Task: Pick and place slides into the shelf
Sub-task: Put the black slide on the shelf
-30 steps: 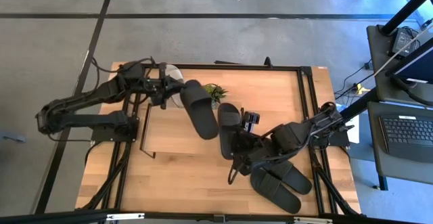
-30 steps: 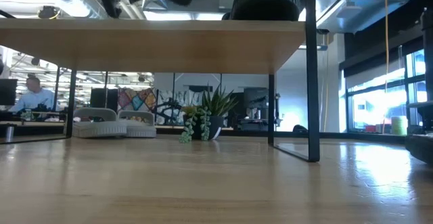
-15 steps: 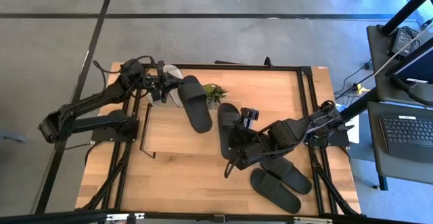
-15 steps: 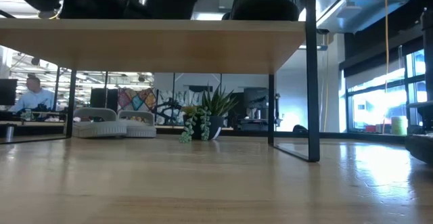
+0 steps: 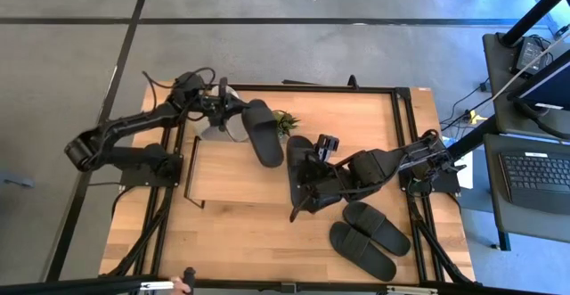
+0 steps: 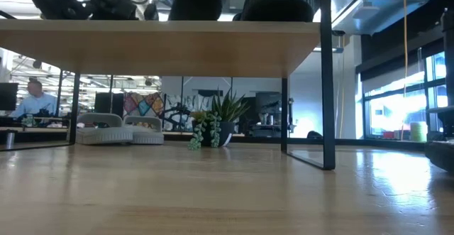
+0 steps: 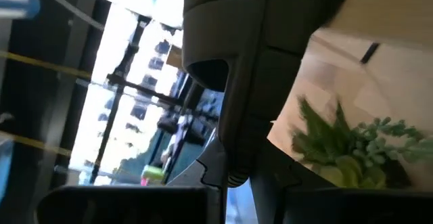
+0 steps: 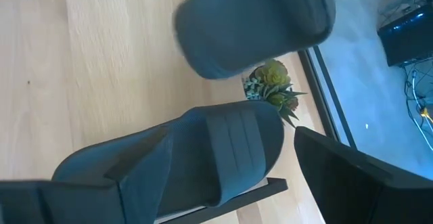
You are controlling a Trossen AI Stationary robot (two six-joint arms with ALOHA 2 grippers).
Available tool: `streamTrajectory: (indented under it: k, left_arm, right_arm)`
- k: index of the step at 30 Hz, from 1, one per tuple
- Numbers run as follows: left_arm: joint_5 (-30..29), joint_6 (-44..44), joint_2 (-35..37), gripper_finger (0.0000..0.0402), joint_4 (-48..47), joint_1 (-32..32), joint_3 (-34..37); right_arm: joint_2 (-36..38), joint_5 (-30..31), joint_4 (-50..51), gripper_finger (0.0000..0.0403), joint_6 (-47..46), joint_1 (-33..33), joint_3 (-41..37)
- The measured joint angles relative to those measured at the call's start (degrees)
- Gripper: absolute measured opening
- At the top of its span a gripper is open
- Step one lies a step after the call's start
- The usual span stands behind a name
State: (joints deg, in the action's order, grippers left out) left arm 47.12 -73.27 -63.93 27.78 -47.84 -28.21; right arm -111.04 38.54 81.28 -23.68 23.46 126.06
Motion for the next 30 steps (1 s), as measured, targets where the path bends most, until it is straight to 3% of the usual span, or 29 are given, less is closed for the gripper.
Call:
streamTrajectory:
  k: [10, 18, 21, 30]
  left_arm:
    - [2.2, -2.3, -0.7, 0.0032, 1.6, 0.4, 0.0]
    - [2.2, -2.5, -0.7, 0.0032, 1.6, 0.4, 0.0]
    - [2.1, -2.4, -0.7, 0.0032, 1.6, 0.4, 0.0]
    - [1.9, -1.9, -0.7, 0.0032, 2.7, 0.4, 0.0]
  right_arm:
    - [0.0, -0.1, -2.7, 0.0307, 2.2, 0.0, 0.0]
    - [-0.3, 0.1, -18.5, 0.0307, 18.8, -0.4, -8.7]
    - [-0.3, 4.4, -24.2, 0.0307, 24.4, -0.3, -12.0]
    - [-0.4, 5.4, -38.2, 0.0307, 29.3, -0.2, -19.9]
